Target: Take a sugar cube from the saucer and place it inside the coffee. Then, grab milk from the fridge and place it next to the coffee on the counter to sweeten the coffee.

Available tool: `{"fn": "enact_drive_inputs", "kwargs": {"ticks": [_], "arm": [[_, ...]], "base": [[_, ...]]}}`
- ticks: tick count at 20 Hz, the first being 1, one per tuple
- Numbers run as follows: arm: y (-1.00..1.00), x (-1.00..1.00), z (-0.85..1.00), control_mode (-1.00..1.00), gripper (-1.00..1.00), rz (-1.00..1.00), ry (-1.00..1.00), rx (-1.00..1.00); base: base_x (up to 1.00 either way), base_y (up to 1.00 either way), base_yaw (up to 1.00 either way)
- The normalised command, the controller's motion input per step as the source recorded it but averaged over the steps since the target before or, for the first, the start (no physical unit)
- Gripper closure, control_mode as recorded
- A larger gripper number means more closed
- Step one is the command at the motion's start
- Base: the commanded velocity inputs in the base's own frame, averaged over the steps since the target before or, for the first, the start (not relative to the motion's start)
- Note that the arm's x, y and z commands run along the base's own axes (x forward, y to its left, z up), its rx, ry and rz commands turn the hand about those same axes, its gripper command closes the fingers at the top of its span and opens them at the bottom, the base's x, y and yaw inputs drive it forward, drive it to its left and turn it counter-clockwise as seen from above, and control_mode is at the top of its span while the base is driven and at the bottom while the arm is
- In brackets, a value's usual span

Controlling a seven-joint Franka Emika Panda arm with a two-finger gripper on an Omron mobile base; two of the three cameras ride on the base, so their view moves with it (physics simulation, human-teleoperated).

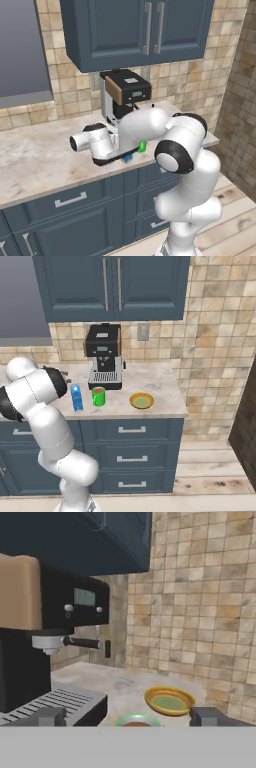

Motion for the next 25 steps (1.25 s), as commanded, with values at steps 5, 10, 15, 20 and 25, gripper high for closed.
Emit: {"fn": "enact_drive_inputs", "kwargs": {"ticks": [5,10,15,20,25], "arm": [[0.13,-0.14,0.99,-1.00,-1.00,0.01,-0.30,-0.07],[-0.25,-0.89,1.00,-1.00,-1.00,0.13,-0.56,0.00],[-0.75,-1.00,0.88,-1.00,-1.00,0.17,-0.54,0.14],[-1.00,-1.00,0.46,-1.00,-1.00,0.01,-0.41,0.27],[-1.00,-1.00,0.01,-1.00,-1.00,-0.02,-0.29,0.09]], "base": [[0.00,0.00,0.00],[0.00,0.00,0.00],[0.00,0.00,0.00],[0.00,0.00,0.00],[0.00,0.00,0.00]]}}
